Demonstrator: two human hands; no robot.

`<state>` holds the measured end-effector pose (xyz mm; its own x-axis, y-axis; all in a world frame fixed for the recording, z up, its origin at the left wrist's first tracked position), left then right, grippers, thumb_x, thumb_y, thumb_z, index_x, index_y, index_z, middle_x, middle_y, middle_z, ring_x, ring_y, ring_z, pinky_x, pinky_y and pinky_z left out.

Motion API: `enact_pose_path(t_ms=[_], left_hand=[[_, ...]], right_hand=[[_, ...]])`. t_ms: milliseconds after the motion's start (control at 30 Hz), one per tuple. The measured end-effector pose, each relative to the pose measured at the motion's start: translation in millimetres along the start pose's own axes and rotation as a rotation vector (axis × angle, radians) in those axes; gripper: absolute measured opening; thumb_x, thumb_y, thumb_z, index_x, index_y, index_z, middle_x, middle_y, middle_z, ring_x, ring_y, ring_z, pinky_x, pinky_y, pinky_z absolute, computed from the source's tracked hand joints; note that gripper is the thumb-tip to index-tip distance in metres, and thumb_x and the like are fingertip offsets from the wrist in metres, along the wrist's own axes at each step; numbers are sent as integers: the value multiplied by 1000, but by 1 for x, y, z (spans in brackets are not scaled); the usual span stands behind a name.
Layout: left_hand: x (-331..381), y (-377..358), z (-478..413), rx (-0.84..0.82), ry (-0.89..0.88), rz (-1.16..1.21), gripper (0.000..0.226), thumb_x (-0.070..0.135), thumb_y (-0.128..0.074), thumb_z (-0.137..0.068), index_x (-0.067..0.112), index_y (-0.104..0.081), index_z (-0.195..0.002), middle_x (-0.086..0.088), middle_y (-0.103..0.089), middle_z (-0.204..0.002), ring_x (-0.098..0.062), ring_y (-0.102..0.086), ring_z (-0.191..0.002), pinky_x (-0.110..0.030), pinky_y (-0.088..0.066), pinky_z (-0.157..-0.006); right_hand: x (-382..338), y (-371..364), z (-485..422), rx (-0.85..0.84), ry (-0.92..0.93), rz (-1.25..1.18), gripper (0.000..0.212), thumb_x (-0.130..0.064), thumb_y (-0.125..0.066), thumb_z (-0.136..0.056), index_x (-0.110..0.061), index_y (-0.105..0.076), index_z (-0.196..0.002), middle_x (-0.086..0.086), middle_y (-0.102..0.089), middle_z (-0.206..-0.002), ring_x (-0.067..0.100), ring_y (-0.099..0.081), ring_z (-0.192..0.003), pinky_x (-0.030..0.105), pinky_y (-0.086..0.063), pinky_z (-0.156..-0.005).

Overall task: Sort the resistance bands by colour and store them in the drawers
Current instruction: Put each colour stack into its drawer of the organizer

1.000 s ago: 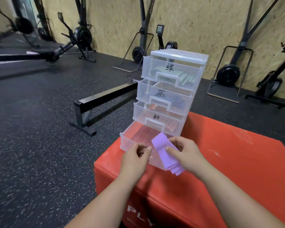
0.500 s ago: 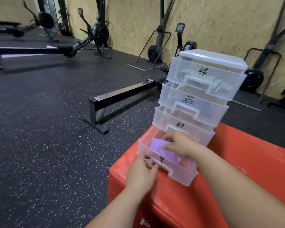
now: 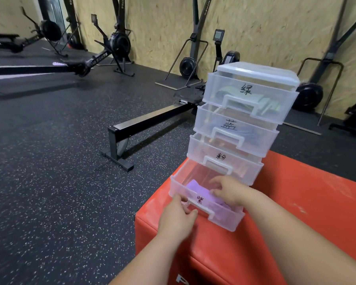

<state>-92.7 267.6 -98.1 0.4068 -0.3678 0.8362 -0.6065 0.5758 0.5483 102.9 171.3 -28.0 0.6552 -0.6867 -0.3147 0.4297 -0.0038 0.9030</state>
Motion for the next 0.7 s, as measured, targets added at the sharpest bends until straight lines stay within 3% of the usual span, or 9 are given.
enact_pose_path(t_ms=[200, 367, 533, 700], left_hand=[[13, 11, 28, -104, -80, -109, 36, 44, -75, -82, 28, -61, -111, 10, -69, -87, -14, -69, -87, -37, -56, -86], [26, 28, 74, -156, -267, -249, 38, 47, -74, -87, 33, -59, -118, 15, -63, -102, -4, -59, -88, -26, -49, -90], [26, 57, 108, -169, -389, -354, 44, 55, -69, -85, 39, -58, -124, 17, -58, -111, 1, -56, -98, -25, -49, -95], [41, 86, 105, -137, -493, -363, 44, 52, -72, -88, 39, -58, -128, 21, -57, -114, 11, -51, -101, -9, -41, -91]], right_hand=[[4, 14, 69, 128, 75, -121, 35, -40, -64, -98, -32, -65, -133, -8, -69, -134, 12, -68, -115, 33, -53, -103], [10, 27, 144, 293, 128, -154, 36, -33, -69, -97, -31, -66, -132, -16, -67, -129, 1, -60, -106, 16, -39, -89], [31, 7, 191, 343, 132, -170, 39, -35, -71, -93, -38, -65, -131, -14, -65, -122, 6, -62, -115, 23, -45, -100], [47, -22, 205, 323, 137, -180, 41, -37, -74, -91, -42, -62, -130, -19, -62, -122, -1, -60, -118, 21, -44, -106]])
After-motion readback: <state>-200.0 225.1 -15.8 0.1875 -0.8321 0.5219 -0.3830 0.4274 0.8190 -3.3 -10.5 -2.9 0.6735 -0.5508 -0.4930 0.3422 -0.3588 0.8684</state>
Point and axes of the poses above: each hand's wrist, its own z-axis away from the middle knuckle, its own y-axis out of the back of the hand, x = y × z, the point moved 4 cm from there along -z, towards the middle knuckle
